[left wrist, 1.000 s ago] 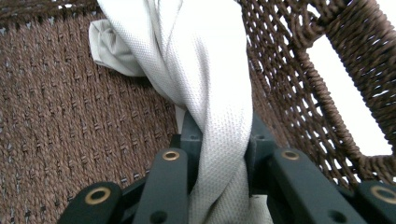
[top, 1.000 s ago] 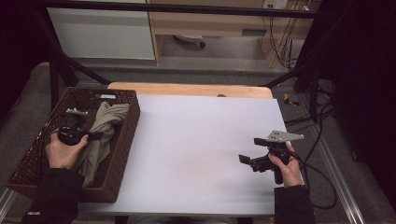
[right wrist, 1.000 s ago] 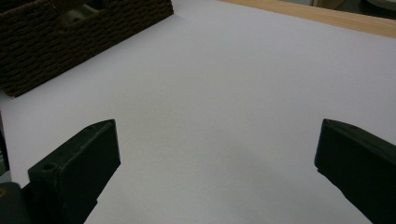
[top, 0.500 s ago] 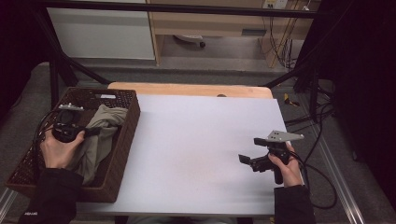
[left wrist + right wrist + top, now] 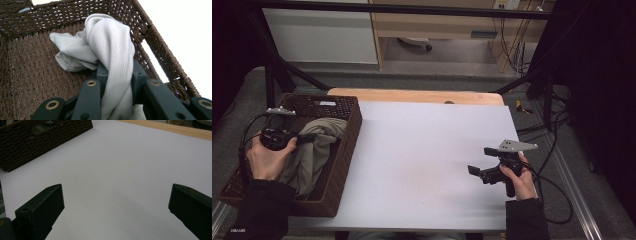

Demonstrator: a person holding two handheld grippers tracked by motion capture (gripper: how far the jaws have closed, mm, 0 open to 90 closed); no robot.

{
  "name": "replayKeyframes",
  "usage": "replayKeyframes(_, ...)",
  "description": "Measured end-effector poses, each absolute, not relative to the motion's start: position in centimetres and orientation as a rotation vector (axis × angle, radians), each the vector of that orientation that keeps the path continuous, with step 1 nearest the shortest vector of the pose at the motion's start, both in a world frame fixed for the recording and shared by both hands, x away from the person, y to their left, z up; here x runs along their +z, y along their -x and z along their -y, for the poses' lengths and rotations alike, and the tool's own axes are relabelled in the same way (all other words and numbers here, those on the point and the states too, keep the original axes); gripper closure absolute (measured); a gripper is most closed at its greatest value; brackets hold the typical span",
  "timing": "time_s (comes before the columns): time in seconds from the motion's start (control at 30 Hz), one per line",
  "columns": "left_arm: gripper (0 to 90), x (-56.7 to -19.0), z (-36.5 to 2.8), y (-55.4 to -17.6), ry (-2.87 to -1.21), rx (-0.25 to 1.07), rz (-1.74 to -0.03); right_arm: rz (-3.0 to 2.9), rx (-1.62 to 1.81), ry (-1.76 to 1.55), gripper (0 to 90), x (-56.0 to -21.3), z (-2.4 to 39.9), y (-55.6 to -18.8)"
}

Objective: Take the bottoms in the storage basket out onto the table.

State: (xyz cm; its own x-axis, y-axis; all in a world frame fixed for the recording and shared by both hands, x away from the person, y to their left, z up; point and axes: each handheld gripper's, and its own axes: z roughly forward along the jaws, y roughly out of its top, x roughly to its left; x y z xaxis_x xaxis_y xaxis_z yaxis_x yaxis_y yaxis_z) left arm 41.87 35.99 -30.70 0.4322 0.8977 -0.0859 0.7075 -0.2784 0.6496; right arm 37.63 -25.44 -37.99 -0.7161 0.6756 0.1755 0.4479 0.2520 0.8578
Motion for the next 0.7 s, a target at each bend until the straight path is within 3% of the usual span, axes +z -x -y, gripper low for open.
replayKeyframes(0.7,73.4,-28.9,-36.1,-41.2,-2.084,0.403,-1.317,-2.295,1.449,-1.052,0.7,-38.0,25.4,-37.7)
